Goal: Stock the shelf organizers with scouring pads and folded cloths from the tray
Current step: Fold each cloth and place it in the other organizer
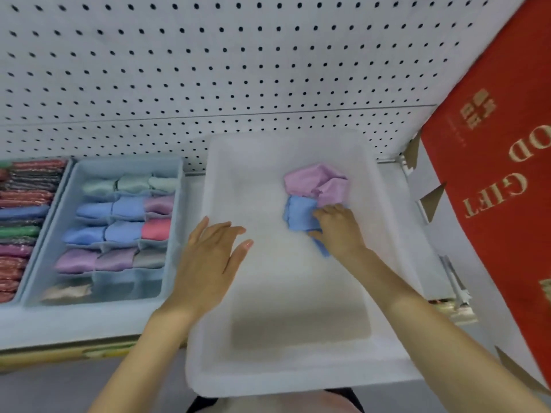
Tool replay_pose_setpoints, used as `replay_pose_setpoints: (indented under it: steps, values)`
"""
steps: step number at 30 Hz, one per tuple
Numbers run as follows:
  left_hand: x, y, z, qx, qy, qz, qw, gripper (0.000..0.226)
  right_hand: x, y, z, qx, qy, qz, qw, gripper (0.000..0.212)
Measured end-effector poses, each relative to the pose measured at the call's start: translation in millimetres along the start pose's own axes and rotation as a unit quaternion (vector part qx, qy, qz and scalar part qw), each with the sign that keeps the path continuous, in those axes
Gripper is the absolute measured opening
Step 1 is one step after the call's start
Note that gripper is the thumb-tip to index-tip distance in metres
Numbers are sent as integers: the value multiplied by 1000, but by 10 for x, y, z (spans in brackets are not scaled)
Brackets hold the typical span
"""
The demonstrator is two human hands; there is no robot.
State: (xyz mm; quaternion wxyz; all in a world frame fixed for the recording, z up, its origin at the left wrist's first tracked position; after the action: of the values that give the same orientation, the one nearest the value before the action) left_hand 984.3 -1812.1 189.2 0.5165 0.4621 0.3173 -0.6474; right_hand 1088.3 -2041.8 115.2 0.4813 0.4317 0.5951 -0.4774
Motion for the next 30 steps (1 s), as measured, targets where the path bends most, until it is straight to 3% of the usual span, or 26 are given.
replay_pose_setpoints:
  steps: [2, 4, 6, 8, 10, 12, 16, 18, 20, 23, 26, 28, 30]
  values:
    - [-7, -2, 17, -10, -7, 9, 1000, 67, -26, 47, -67, -40, -37, 33, 998, 22]
    - [-10, -5, 39, -16, -17, 17, 1000, 67, -22, 77, -90, -74, 0, 61, 995, 25]
    - [-14, 0, 46, -28, -45, 31, 998, 66, -37, 78, -103, -59, 100, 57, 992, 13]
    - [-42, -12, 57, -77, -119, 56, 988, 64, -115, 45, -124, 13, 271, 25, 962, 15]
    - [-113, -28, 137, -147, -216, 91, 961, 59, -278, -58, -203, 64, 479, -63, 873, 22]
    - [-187, 23, 307, -167, -315, 106, 928, 56, -558, -231, -264, 79, 616, -111, 776, 20]
    - [-270, 248, 519, -145, -509, 73, 846, 70, -1174, -646, -443, 3, 769, -217, 602, 9]
    - [-285, 282, 533, -140, -569, 53, 809, 68, -1410, -762, -501, -14, 798, -224, 559, 10]
    - [-362, 236, 525, -141, -603, 83, 781, 52, -1508, -810, -499, -10, 802, -205, 561, 14]
    - [-563, 158, 492, -141, -595, 155, 776, 34, -1503, -851, -435, 21, 788, -173, 591, 18]
    - [-775, 132, 542, -99, -556, 192, 803, 23, -1468, -929, -417, 31, 783, -149, 603, 38]
    - [-861, 121, 619, -64, -498, 203, 841, 14, -1472, -995, -406, 28, 757, -105, 644, 50]
    - [-847, 83, 690, -40, -443, 200, 873, 25, -1531, -1056, -386, 1, 720, -46, 692, 59]
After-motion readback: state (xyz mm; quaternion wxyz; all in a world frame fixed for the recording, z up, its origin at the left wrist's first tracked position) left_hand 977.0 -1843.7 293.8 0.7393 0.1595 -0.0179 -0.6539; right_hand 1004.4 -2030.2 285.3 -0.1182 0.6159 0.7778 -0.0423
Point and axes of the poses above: each hand's wrist, its own y-axis towards the middle knuckle, its own x-axis out of the palm, z = x × y, the point moved 4 cm from there along y, towards the middle knuckle, and after that the axes turned 8 degrees about x, right-handed, at the moved point
